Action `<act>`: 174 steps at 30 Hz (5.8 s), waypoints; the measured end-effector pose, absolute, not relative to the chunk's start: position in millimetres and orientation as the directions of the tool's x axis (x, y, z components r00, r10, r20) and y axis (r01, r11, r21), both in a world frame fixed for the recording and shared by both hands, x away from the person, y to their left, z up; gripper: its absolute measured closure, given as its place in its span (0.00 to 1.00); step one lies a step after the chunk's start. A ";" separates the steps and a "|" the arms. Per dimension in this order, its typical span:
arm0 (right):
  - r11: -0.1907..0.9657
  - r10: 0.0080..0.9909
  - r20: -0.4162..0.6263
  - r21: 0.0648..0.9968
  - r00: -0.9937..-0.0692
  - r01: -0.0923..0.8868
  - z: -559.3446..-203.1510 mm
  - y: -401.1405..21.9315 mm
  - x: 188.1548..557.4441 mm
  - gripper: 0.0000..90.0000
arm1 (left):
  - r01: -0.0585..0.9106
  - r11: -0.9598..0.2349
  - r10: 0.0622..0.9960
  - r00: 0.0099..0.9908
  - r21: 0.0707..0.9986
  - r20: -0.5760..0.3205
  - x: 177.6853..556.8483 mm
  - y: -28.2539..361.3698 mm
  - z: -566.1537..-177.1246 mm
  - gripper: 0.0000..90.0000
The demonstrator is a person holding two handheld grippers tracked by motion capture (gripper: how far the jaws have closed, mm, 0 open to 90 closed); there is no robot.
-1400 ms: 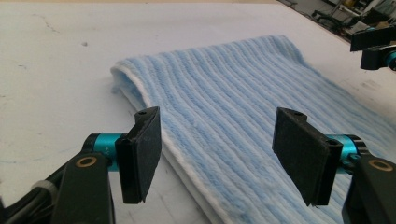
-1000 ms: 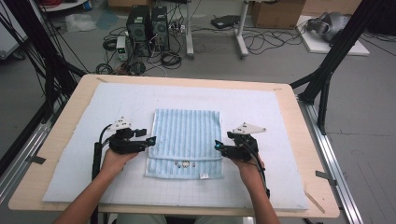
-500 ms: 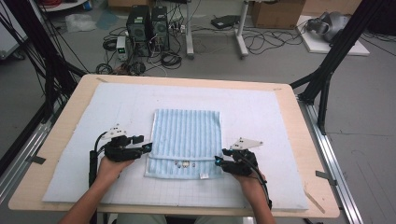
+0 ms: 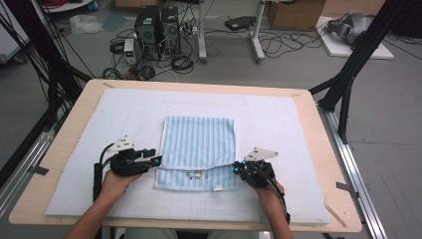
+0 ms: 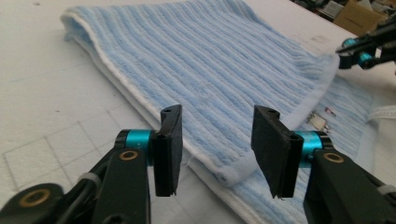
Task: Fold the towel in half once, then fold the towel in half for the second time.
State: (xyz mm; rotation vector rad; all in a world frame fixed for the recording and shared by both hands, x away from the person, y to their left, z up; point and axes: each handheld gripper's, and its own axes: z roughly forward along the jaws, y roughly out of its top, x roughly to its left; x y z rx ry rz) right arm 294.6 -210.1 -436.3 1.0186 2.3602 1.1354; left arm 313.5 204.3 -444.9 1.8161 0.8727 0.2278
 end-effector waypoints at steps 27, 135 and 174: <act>0.340 0.739 0.078 0.815 -0.670 0.469 -429.3 -214.5 294.8 0.93 | 0.400 -0.377 0.658 0.750 0.835 -0.062 307.6 174.8 -446.0 0.93; 0.316 0.807 0.039 0.814 -0.590 0.487 -409.2 -219.4 381.5 0.50 | 0.449 -0.129 0.713 0.662 0.884 -0.232 400.6 191.4 -435.7 0.62; 0.310 0.768 0.024 0.861 -0.640 0.404 -405.1 -238.1 330.4 0.12 | 0.386 -0.046 0.746 0.626 0.921 -0.226 397.9 201.6 -402.8 0.17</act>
